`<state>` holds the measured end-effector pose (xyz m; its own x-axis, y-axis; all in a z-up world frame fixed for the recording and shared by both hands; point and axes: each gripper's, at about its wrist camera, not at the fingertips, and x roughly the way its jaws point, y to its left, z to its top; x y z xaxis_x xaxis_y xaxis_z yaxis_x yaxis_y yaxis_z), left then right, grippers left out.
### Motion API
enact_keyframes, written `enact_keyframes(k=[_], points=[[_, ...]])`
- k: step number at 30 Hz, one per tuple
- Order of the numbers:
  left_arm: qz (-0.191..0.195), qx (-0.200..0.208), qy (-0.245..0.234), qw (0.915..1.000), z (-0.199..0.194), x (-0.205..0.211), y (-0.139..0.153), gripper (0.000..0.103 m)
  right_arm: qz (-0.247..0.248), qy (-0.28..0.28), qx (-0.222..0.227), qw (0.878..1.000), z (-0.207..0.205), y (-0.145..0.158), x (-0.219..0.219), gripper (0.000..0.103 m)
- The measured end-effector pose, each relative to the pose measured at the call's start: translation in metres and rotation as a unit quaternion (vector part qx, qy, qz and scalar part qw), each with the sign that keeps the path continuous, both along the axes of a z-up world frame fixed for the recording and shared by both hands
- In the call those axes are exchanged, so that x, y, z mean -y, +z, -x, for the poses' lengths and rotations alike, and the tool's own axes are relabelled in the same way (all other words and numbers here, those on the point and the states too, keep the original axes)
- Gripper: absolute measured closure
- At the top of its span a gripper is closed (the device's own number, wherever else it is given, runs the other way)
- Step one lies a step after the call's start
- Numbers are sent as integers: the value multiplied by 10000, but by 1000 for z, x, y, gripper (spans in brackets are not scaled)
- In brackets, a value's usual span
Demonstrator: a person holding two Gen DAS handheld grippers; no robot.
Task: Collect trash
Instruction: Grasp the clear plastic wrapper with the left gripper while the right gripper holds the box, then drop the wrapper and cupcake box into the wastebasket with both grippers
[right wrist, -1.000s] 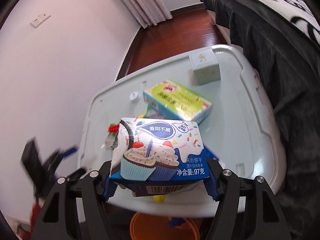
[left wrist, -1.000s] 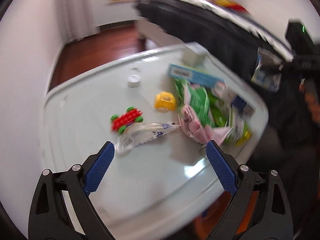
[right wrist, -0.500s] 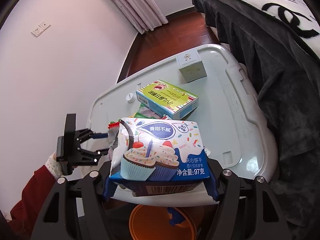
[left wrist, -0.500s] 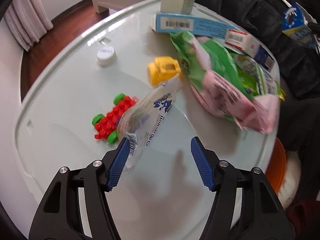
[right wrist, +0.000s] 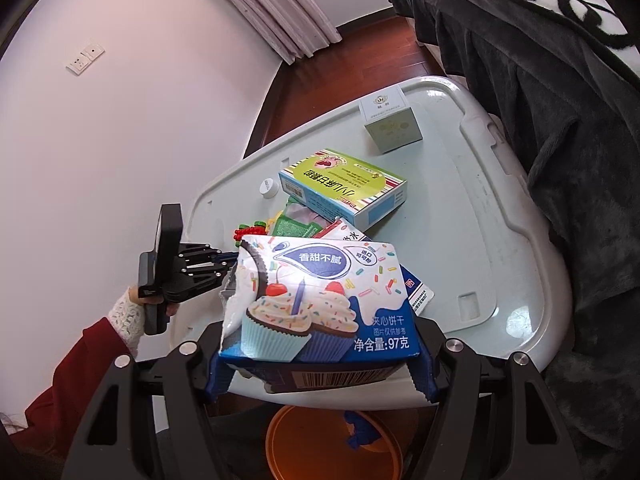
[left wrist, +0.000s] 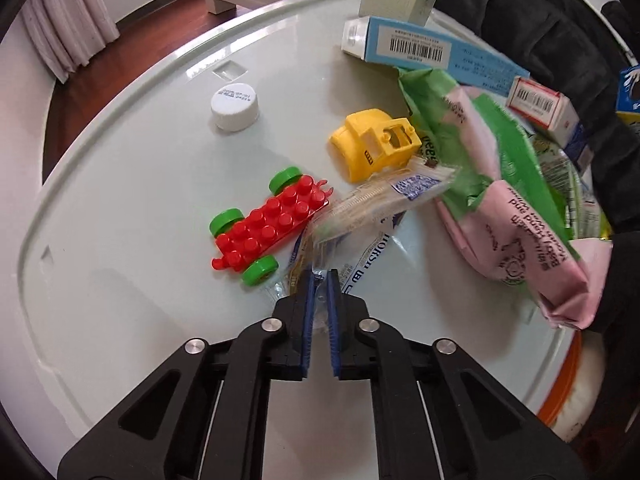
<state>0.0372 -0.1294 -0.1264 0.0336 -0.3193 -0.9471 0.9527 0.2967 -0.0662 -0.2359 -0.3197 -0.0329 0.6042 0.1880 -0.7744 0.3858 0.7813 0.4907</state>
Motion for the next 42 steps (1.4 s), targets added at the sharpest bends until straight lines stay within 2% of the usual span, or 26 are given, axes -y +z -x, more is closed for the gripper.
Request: enact_keyframes(k=[4, 10, 14, 17, 22, 24, 25, 27, 28, 30, 32, 34, 35, 36, 37, 39, 42], points=[[203, 64, 1, 9998, 4, -3, 8, 101, -29, -1, -19, 10000, 2, -2, 0, 35], [509, 65, 178, 9985, 9, -28, 31, 101, -104, 18, 21, 9999, 2, -2, -2, 35], [717, 171, 328, 9967, 20, -48, 64, 101, -110, 117, 123, 9998, 6, 7, -10, 35], [781, 430, 388, 9953, 42, -66, 94, 101, -64, 243, 279, 9993, 13, 23, -21, 35], [763, 749, 873, 9904, 98, -99, 148, 101, -71, 432, 576, 9974, 36, 52, -45, 35], [618, 866, 1395, 9845, 129, -107, 164, 101, -85, 489, 665, 9965, 51, 62, -61, 35], [552, 817, 1635, 9816, 137, -112, 168, 101, -68, 491, 678, 9965, 56, 65, -67, 35], [616, 472, 2154, 9734, 163, -121, 173, 101, -20, 463, 663, 9967, 71, 68, -83, 35], [615, 415, 2332, 9696, 182, -124, 174, 101, 25, 418, 634, 9971, 78, 68, -90, 35], [532, 593, 2501, 9649, 224, -124, 167, 101, 18, 335, 600, 9976, 95, 63, -108, 35], [509, 385, 2674, 9615, 250, -121, 153, 101, 97, 226, 505, 9984, 111, 51, -127, 35], [415, 205, 2946, 9545, 271, -122, 135, 101, 144, 107, 311, 9994, 121, 35, -141, 35], [317, 318, 3089, 9500, 279, -122, 125, 101, 137, 64, 194, 9997, 125, 26, -148, 35], [210, 453, 3322, 9419, 286, -125, 115, 101, 144, 36, 120, 9998, 127, 19, -151, 35], [173, 429, 3483, 9363, 287, -126, 108, 101, 162, -46, -21, 9999, 132, 8, -157, 35], [151, 88, 3883, 9214, 288, -136, 91, 101, 154, -116, -200, 9996, 137, -7, -162, 35], [-121, 254, 3964, 9176, 299, -129, 73, 101, 210, -139, -526, 9983, 141, -29, -169, 35]])
